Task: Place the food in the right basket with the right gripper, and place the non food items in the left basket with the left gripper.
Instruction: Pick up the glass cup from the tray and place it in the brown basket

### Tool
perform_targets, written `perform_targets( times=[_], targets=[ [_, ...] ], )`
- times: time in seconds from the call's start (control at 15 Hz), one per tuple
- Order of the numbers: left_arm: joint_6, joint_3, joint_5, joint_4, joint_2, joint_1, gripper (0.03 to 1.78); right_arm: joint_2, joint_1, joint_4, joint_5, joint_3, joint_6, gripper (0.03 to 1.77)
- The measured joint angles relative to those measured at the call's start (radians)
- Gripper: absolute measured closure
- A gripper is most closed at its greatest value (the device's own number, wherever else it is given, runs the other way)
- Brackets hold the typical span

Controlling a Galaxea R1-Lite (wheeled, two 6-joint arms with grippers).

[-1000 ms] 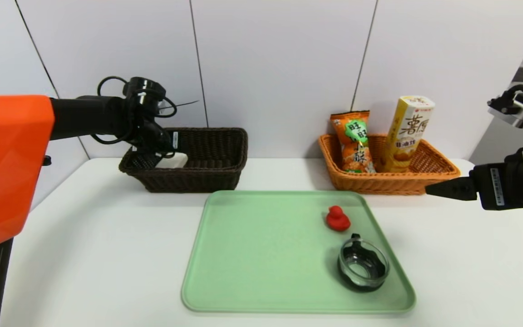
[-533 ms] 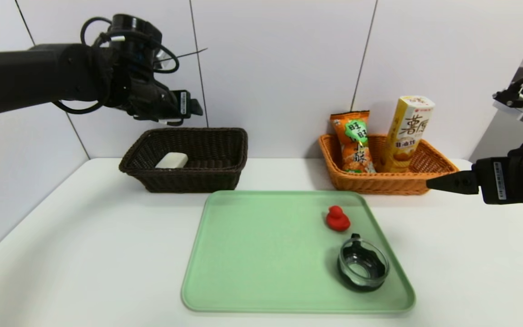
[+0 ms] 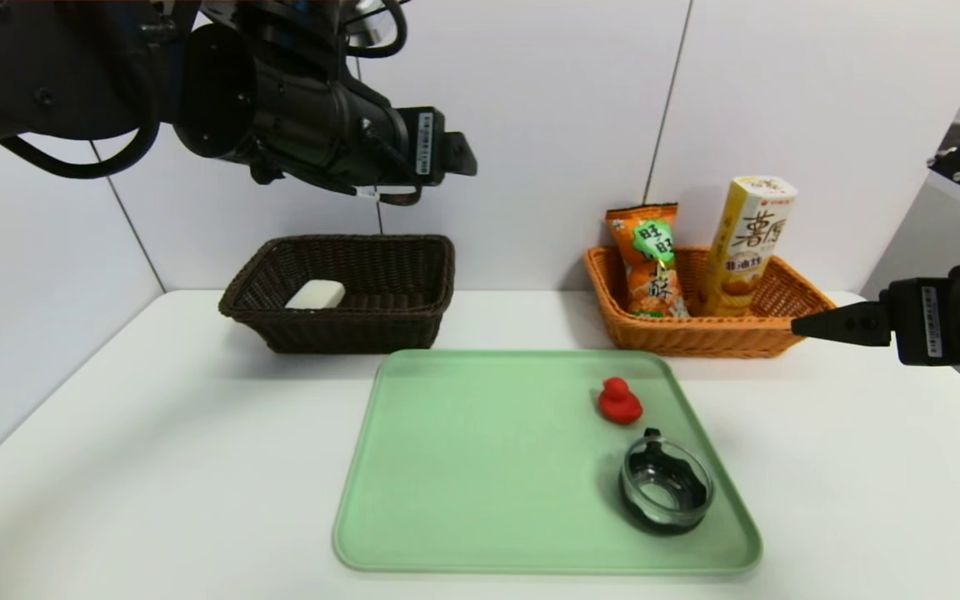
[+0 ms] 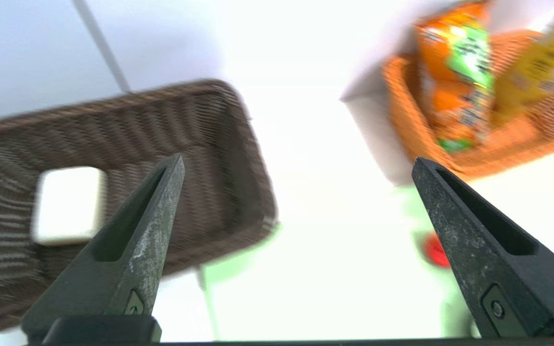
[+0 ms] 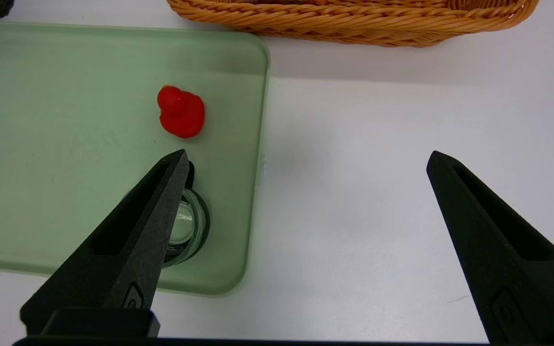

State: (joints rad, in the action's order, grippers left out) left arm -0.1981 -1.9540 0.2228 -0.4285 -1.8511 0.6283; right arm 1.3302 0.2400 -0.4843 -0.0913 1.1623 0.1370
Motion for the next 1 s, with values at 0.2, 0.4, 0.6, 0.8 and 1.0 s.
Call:
perform_targets(
  times=[0.2, 0.4, 0.6, 0.8, 1.0],
  targets=[
    [-0.091, -0.001, 0.047, -0.036, -0.003, 0.150, 0.13, -0.003, -0.004, -0.001, 0.000, -0.002, 0.000, 0.09],
    [-0.155, -0.001, 0.101, -0.041, -0.047, 0.271, 0.12, -0.003, -0.005, -0.001, 0.000, -0.003, 0.000, 0.09],
    [-0.207, -0.002, 0.110, -0.050, -0.105, 0.323, 0.12, -0.002, -0.006, -0.001, 0.000, -0.003, 0.000, 0.09],
    [-0.227, -0.002, 0.111, -0.069, -0.148, 0.336, 0.12, -0.001, -0.010, -0.003, -0.010, -0.005, 0.001, 0.09],
    [-0.252, -0.002, 0.110, -0.077, -0.186, 0.363, 0.12, 0.000, -0.013, -0.004, -0.011, -0.007, 0.002, 0.09]
  ],
)
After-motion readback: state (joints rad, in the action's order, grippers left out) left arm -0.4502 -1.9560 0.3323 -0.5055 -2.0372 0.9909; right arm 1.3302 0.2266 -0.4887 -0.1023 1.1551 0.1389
